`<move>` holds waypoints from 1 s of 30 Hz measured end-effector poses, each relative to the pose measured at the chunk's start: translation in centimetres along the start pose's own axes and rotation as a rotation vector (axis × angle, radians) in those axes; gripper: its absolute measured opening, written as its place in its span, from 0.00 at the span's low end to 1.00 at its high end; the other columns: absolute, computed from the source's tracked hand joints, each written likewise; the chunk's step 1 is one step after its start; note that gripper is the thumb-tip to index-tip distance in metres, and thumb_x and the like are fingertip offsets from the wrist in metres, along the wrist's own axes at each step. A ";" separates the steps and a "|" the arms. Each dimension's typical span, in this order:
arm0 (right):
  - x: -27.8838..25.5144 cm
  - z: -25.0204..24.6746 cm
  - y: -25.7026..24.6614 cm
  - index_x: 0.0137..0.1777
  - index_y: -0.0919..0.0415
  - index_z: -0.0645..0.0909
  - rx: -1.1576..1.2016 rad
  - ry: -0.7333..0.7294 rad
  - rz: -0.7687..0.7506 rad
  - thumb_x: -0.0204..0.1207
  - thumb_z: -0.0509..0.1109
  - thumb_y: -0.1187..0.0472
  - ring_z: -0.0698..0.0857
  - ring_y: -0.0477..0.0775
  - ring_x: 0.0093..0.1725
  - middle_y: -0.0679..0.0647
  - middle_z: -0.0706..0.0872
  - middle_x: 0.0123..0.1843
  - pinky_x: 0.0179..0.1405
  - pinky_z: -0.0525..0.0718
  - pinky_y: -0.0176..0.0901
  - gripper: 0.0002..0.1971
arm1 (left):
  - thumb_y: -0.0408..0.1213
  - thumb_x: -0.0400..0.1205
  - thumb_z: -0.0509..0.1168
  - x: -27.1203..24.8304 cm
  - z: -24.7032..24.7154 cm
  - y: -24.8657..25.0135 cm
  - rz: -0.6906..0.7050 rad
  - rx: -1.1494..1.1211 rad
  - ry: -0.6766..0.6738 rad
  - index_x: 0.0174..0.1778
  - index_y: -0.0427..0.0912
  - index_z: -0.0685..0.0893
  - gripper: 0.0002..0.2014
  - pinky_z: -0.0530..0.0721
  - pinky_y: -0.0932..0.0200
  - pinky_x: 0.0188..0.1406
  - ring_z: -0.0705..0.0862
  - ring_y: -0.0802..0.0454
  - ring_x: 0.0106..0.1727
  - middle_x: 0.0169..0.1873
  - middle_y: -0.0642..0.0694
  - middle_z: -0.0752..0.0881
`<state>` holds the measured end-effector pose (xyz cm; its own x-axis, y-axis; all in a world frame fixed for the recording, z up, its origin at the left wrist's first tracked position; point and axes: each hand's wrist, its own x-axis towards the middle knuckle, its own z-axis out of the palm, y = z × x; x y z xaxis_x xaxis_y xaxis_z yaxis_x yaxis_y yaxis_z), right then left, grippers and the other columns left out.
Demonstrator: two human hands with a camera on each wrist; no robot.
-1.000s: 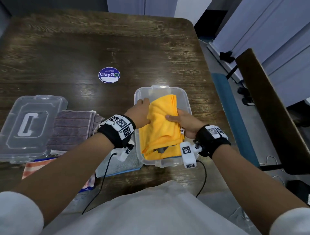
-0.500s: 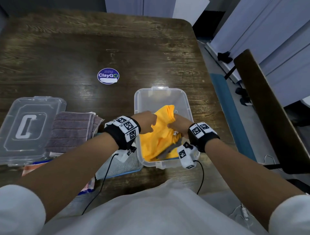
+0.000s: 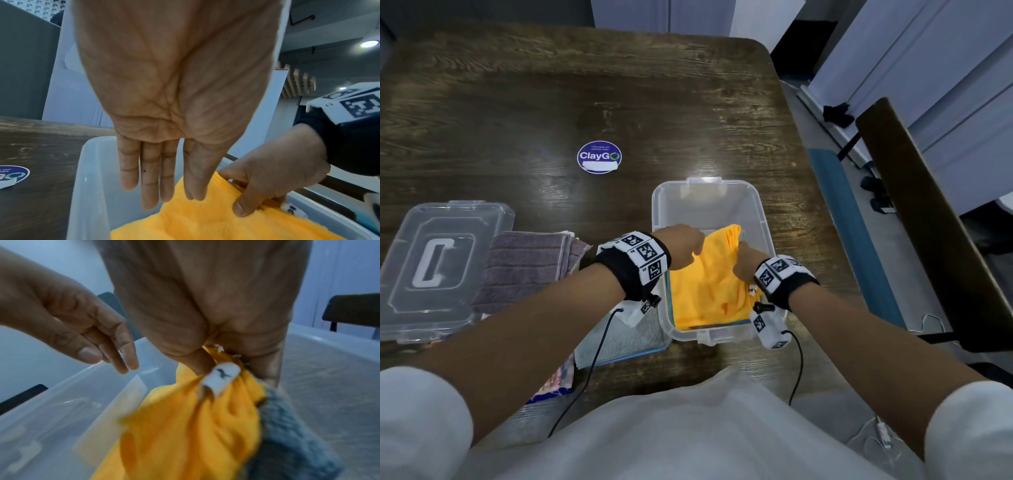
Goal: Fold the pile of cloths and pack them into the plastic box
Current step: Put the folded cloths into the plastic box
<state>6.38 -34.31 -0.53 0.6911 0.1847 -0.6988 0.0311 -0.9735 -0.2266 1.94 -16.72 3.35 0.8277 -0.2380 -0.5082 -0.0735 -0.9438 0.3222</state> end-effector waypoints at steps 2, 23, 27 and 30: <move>0.2 0.4 0.3 0.84 0.69 0.57 -0.075 0.062 -0.023 0.88 0.57 0.67 0.84 0.68 0.61 0.70 0.81 0.69 0.53 0.78 0.52 0.26 | 0.35 0.88 0.63 0.3 0.2 0.5 0.015 0.040 -0.025 0.71 0.42 0.79 0.15 0.75 0.52 0.67 0.76 0.44 0.73 0.72 0.43 0.79; 2.9 4.1 0.0 0.86 0.45 0.25 -0.689 -0.150 -0.132 0.77 0.76 0.42 0.34 0.85 0.83 0.64 0.26 0.87 0.78 0.56 0.81 0.60 | 0.52 0.87 0.60 10.7 12.7 -2.6 -0.006 0.610 -0.583 0.81 0.55 0.71 0.25 0.81 0.43 0.63 0.80 0.44 0.68 0.76 0.52 0.76; 4.1 4.7 0.7 0.83 0.43 0.20 -0.729 -0.231 -0.130 0.75 0.76 0.40 0.34 0.84 0.83 0.63 0.24 0.86 0.80 0.53 0.81 0.63 | 0.36 0.89 0.59 3.6 5.8 1.4 0.078 0.579 -0.554 0.57 0.49 0.77 0.04 0.74 0.55 0.44 0.75 0.49 0.42 0.47 0.48 0.75; 4.4 5.2 0.5 0.82 0.45 0.17 -0.739 -0.270 -0.132 0.75 0.76 0.40 0.35 0.84 0.83 0.65 0.23 0.86 0.80 0.55 0.82 0.65 | 0.34 0.88 0.61 3.3 4.7 0.4 0.000 0.513 -0.454 0.54 0.46 0.78 0.03 0.70 0.50 0.52 0.77 0.47 0.46 0.45 0.48 0.79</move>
<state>5.66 -33.24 -7.25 0.4524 0.2390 -0.8592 0.6366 -0.7613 0.1235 2.02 -18.99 -1.95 0.5205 -0.2049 -0.8289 -0.4207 -0.9063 -0.0401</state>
